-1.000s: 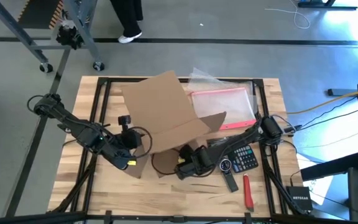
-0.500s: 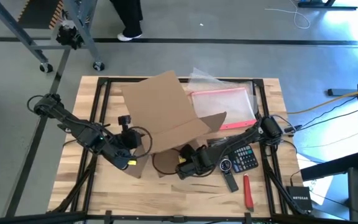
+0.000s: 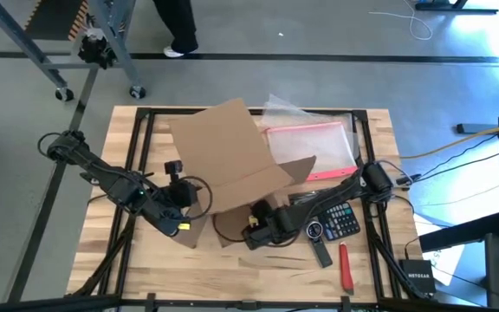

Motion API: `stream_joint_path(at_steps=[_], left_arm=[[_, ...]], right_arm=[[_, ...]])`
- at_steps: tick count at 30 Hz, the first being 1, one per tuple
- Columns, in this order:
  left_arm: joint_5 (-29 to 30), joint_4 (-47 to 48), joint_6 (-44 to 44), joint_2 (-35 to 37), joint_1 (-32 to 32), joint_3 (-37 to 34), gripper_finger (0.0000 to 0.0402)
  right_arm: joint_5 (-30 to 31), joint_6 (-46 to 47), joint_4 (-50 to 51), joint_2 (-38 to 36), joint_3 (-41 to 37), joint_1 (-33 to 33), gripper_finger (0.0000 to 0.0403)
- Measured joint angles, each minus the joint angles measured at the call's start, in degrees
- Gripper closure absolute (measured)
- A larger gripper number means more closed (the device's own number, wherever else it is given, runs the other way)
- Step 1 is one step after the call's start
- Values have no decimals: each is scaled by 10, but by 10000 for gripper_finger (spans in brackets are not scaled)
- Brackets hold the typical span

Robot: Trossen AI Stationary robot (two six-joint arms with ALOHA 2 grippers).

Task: Unpack boxes
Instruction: Remove the red playing cards from the cardboard box

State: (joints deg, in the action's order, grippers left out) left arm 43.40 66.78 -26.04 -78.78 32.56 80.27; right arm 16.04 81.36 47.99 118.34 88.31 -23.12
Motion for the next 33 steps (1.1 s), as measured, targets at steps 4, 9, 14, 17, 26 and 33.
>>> stream_joint_path(at_steps=[4,9,14,17,26,33], left_arm=[[0,0,0,0,0,0,398],[0,0,1,0,0,0,398],[0,0,4,0,0,0,398],[0,-2,4,0,0,0,398],[0,-2,3,0,0,0,398],[0,-2,3,0,0,0,398]], right_arm=[[-9,36,16,13,0,-1,6],[-2,39,-38,32,0,-1,6],[-7,40,-25,55,2,2,6],[-3,24,-29,61,2,2,6],[-2,20,-17,66,2,2,68],[2,7,-8,67,9,2,114]])
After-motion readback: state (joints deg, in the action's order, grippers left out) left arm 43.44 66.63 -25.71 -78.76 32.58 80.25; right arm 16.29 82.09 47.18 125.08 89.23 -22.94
